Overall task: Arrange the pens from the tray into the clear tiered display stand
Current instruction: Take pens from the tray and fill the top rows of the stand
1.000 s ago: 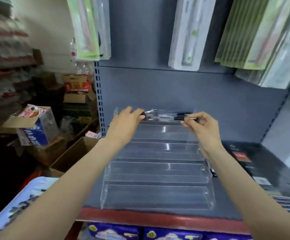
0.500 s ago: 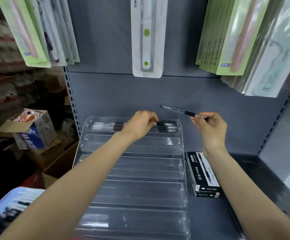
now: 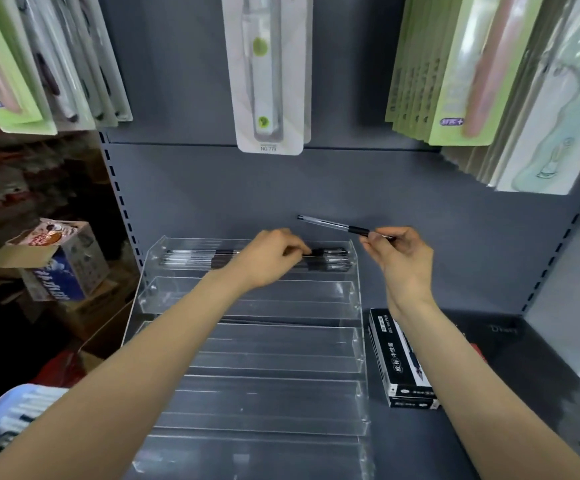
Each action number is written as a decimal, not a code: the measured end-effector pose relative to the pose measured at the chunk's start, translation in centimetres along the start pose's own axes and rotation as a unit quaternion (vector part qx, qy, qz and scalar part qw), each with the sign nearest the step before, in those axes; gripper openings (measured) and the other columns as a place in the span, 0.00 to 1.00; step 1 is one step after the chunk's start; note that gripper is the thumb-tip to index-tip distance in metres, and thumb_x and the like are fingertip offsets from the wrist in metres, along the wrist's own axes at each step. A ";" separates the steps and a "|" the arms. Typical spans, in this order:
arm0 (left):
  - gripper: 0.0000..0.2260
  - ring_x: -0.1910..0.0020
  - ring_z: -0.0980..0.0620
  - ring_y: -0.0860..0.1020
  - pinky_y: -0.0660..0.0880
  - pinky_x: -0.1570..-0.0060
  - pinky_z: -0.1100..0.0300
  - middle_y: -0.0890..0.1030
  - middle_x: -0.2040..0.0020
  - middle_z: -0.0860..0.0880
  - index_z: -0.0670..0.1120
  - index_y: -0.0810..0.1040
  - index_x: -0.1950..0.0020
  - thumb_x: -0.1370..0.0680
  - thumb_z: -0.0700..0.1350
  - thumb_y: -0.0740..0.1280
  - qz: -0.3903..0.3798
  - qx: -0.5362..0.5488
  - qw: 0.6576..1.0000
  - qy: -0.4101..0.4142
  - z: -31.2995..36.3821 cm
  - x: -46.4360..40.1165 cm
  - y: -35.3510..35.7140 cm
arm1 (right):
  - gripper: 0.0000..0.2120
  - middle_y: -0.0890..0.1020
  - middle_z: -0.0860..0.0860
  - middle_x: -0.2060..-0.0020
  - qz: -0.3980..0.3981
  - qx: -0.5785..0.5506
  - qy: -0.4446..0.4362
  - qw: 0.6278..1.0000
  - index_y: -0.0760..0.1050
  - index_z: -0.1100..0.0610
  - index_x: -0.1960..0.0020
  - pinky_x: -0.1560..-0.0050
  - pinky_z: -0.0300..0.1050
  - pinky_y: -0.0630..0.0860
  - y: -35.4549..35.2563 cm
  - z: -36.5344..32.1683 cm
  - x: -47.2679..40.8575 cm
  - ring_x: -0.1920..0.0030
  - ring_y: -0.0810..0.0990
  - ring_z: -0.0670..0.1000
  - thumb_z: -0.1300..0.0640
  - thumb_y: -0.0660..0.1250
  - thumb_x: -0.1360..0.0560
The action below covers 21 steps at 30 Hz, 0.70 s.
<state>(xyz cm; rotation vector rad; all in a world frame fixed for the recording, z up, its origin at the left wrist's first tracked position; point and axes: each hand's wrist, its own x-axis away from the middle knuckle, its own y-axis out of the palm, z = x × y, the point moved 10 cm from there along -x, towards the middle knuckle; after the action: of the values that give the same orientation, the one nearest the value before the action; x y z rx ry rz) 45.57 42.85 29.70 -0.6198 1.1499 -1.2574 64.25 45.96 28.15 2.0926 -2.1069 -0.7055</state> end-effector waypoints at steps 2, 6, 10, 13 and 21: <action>0.12 0.53 0.53 0.74 0.62 0.53 0.71 0.79 0.45 0.47 0.46 0.79 0.41 0.21 0.41 0.60 -0.001 0.010 1.000 0.005 0.1 0.4 0.0 | 0.09 0.78 0.53 0.63 -0.010 0.004 0.003 1.000 0.72 0.59 0.59 0.51 0.36 0.80 0.8 0.2 0.2 0.62 0.82 0.46 0.71 0.65 0.26; 0.11 0.47 0.49 0.77 0.66 0.49 0.68 0.80 0.45 0.45 0.44 0.80 0.42 0.22 0.40 0.63 0.045 0.033 0.998 0.002 -0.4 1.7 -1.7 | 0.08 0.79 0.53 0.63 -0.039 0.018 0.003 0.999 0.72 0.59 0.58 0.53 0.35 0.80 2.6 0.3 0.8 0.63 0.83 0.44 0.71 0.65 0.26; 0.08 0.53 0.49 0.77 0.69 0.50 0.62 0.80 0.51 0.45 0.44 0.81 0.48 0.24 0.38 0.65 0.147 0.028 0.988 -0.035 -3.4 4.6 -5.7 | 0.07 0.79 0.55 0.60 -0.093 0.042 0.016 0.995 0.74 0.61 0.56 0.56 0.32 0.79 5.6 0.9 1.8 0.59 0.83 0.48 0.72 0.64 0.26; 0.05 0.58 0.53 0.75 0.72 0.51 0.59 0.80 0.55 0.48 0.44 0.80 0.52 0.26 0.39 0.68 0.203 0.011 0.976 -0.075 -6.6 7.4 -8.4 | 0.07 0.79 0.55 0.59 -0.132 0.085 0.011 0.988 0.76 0.61 0.54 0.56 0.31 0.78 8.4 1.5 2.9 0.55 0.81 0.53 0.71 0.63 0.25; 0.12 0.47 0.51 0.74 0.67 0.47 0.62 0.76 0.46 0.47 0.46 0.78 0.41 0.23 0.44 0.67 0.153 -0.039 0.984 -0.078 -11.3 10.1 -10.3 | 0.08 0.80 0.50 0.63 -0.184 0.286 -0.070 0.938 0.79 0.59 0.56 0.48 0.44 0.78 15.3 3.0 4.6 0.59 0.83 0.51 0.70 0.66 0.27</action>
<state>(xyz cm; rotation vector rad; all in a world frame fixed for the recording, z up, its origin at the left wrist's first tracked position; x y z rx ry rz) 30.17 33.08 31.47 -0.5645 1.1188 -0.8915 48.71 41.65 30.14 2.8736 -2.2117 -0.2834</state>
